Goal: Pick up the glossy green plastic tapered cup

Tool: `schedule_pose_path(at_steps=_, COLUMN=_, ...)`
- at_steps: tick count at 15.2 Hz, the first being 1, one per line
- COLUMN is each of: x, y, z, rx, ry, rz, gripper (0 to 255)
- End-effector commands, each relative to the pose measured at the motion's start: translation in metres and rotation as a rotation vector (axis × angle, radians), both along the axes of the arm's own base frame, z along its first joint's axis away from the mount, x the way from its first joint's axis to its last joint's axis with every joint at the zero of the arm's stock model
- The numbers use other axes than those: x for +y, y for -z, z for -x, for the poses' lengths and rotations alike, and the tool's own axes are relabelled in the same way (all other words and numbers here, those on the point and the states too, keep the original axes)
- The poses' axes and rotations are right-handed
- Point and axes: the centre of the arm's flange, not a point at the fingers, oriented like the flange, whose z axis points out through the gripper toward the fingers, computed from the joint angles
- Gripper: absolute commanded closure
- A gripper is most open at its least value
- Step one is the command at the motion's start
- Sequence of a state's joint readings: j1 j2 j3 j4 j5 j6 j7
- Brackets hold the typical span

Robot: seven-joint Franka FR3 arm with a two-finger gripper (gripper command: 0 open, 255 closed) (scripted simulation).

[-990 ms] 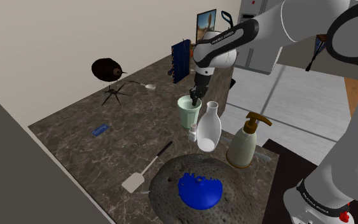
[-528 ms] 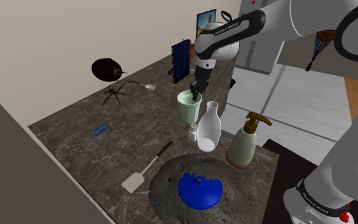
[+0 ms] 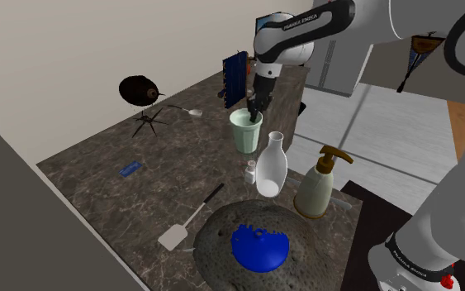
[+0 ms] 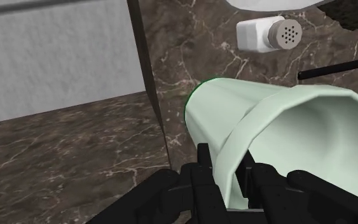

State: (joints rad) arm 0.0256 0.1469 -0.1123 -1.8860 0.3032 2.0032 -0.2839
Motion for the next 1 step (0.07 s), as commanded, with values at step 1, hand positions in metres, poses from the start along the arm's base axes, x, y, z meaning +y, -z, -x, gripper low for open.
schedule_pose_path(at_steps=1, x=0.0001, y=-0.0033, z=0.0006, rx=0.000, ry=0.000, rz=0.000, gripper=255)
